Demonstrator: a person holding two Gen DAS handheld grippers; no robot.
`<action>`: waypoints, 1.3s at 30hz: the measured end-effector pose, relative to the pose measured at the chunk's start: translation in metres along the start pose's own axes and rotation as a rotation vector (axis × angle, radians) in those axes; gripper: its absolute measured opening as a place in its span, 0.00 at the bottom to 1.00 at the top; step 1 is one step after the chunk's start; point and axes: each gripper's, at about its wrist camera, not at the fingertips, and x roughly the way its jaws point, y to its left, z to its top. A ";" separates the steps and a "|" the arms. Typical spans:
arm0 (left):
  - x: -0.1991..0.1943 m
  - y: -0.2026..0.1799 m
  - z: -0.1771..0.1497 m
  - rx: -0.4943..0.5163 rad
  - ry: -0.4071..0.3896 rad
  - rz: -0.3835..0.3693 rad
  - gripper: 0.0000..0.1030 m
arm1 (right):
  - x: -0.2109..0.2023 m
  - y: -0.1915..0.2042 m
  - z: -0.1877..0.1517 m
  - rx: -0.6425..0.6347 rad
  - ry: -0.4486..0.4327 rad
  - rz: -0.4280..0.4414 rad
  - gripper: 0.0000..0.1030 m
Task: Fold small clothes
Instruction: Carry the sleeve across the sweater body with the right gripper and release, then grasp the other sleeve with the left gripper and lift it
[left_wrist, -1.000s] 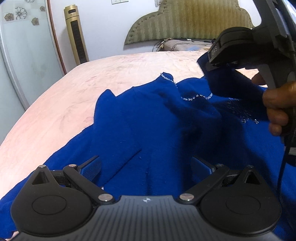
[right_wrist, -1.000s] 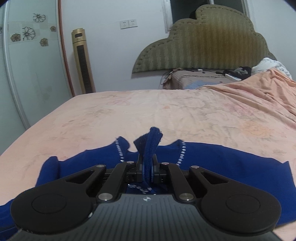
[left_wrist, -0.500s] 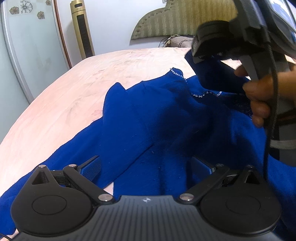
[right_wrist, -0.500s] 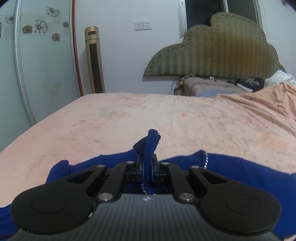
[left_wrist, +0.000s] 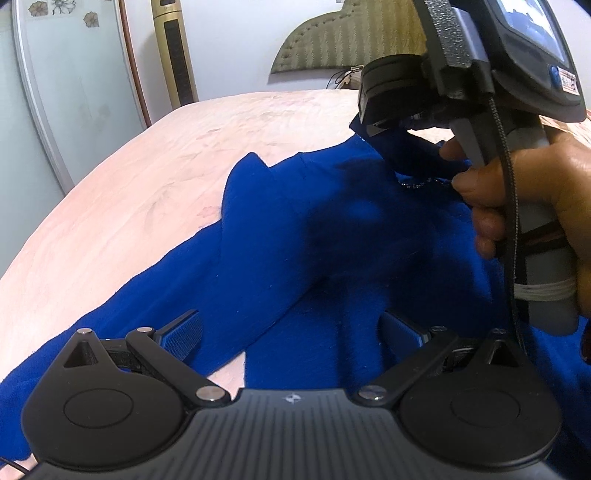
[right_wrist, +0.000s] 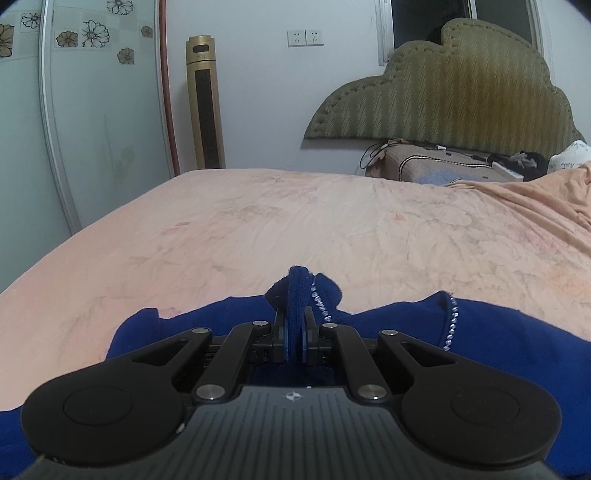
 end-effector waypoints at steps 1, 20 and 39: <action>0.000 0.000 0.000 -0.002 0.002 -0.001 1.00 | 0.001 0.001 0.000 0.002 0.000 0.006 0.11; 0.013 0.003 0.002 -0.013 0.019 0.007 1.00 | 0.013 0.023 0.002 0.010 0.024 0.080 0.11; 0.014 0.016 0.002 -0.033 0.005 0.020 1.00 | -0.012 0.001 0.016 0.089 0.016 0.283 0.45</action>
